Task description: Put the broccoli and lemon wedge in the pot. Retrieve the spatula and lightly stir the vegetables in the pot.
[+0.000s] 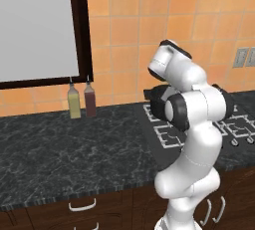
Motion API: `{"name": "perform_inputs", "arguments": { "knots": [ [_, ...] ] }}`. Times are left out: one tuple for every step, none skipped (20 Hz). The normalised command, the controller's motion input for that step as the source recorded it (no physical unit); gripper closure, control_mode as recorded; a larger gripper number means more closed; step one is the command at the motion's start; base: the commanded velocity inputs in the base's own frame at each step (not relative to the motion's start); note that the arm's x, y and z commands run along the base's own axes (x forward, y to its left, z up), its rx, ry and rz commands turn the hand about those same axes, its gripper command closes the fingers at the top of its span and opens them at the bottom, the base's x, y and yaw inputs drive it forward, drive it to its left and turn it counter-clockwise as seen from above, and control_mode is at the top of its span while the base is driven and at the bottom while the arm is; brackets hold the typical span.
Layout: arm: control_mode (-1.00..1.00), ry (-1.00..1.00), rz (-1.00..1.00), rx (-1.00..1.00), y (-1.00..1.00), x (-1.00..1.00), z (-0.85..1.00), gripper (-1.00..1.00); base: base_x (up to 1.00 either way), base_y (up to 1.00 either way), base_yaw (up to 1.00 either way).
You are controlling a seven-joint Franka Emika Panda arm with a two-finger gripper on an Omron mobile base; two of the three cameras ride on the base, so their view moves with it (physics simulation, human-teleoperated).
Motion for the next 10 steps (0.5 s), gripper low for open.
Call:
{"name": "perform_inputs", "arguments": {
  "knots": [
    [-1.0, -0.03, -0.1, -0.29, 0.31, 0.11, -0.6, 1.0, 0.0, 0.0, 0.0],
    [-1.0, -0.14, -0.08, -0.32, 0.42, 0.1, -0.49, 1.0, 0.0, 0.0, 0.0],
    [-1.0, -0.2, -0.07, -0.32, 0.49, 0.07, -0.38, 1.0, 0.0, 0.0, 0.0],
    [-1.0, -0.23, -0.06, -0.31, 0.56, 0.03, -0.31, 1.0, 0.0, 0.0, 0.0],
    [-1.0, -0.25, -0.05, -0.31, 0.67, 0.0, -0.27, 1.0, 0.0, 0.0, 0.0],
    [-1.0, -0.25, -0.04, -0.3, 0.69, 0.0, -0.23, 1.0, 0.0, 0.0, 0.0],
    [-1.0, -0.26, -0.03, -0.3, 0.75, 0.0, -0.22, 1.0, 0.0, 0.0, 0.0],
    [-1.0, -0.18, -0.03, -0.3, 0.71, 0.0, -0.3, 1.0, 0.0, 0.0, 0.0],
    [-1.0, -0.09, -0.03, -0.29, 0.68, 0.0, -0.45, 1.0, 0.0, 0.0, 0.0],
    [-1.0, 0.0, -0.04, -0.29, 0.63, 0.0, -0.59, 1.0, 0.0, 0.0, 0.0]
  ]
}}
